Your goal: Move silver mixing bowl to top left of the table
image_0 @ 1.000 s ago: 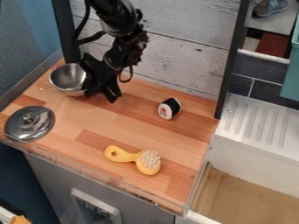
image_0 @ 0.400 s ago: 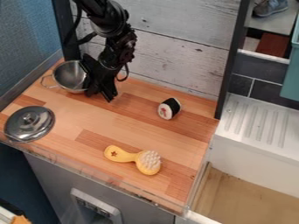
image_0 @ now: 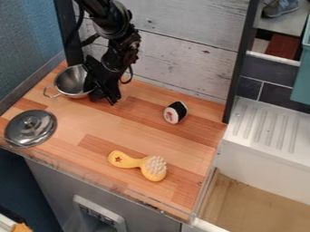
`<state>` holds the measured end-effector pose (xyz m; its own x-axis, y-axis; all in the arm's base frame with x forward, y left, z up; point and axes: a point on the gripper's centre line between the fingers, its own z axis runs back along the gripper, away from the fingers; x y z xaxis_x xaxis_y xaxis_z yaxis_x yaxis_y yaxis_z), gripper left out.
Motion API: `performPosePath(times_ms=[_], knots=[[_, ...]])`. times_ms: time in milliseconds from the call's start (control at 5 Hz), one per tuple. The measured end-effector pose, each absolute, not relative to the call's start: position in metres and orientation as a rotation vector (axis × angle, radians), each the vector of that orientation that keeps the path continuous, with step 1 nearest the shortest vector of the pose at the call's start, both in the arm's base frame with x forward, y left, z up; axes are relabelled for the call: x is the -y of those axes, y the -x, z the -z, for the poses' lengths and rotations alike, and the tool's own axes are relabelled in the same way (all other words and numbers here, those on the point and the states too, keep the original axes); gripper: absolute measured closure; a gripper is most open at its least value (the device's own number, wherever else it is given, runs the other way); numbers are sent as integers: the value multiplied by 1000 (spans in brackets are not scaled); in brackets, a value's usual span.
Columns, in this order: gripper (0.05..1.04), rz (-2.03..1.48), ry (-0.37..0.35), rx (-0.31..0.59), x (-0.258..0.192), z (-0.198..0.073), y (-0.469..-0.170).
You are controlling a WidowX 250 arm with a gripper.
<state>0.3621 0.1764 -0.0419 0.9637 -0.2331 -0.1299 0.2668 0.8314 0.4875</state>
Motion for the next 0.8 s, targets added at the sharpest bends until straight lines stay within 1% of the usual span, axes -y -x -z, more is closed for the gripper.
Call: performPosePath(times_ms=[200,400,800], knots=[[268,254,-527,-64,-177,38,-360],[84,264,-504,-87,-172,33,-355],[84,279,-460,-19,-161,-9,-354]])
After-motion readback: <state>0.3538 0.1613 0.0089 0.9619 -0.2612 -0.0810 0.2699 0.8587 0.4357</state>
